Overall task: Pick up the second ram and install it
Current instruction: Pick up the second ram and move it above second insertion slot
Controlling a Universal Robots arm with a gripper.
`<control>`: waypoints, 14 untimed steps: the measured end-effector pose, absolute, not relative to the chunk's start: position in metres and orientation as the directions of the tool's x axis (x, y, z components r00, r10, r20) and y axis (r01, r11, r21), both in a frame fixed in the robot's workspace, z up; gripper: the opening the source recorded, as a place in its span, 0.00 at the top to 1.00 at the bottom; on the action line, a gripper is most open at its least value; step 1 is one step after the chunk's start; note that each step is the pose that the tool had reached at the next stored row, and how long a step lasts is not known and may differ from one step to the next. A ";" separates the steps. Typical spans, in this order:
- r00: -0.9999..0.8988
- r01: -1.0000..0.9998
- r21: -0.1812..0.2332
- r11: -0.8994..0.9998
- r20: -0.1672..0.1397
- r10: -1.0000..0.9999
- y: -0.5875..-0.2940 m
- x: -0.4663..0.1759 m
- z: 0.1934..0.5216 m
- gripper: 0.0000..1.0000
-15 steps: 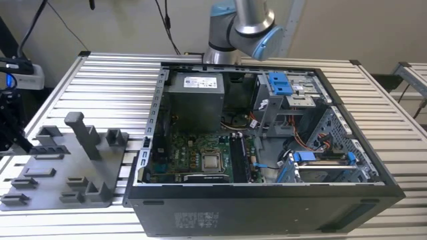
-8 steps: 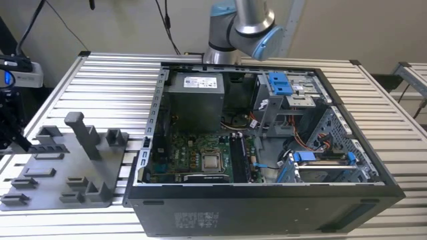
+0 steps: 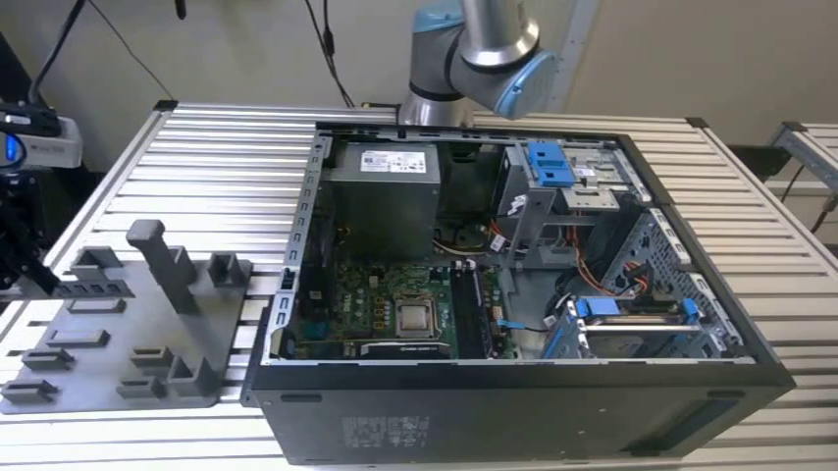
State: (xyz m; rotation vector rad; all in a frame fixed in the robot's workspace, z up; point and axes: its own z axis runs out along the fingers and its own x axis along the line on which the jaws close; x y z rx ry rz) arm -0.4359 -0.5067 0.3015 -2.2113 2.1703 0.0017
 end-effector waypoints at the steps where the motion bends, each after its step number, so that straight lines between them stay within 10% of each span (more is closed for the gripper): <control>1: 0.019 -0.999 -0.030 -0.018 -0.031 -0.999 -0.507 -0.436 0.302 0.86; 14: 0.019 -0.999 -0.030 -0.018 -0.031 -0.999 -0.507 -0.436 0.312 0.86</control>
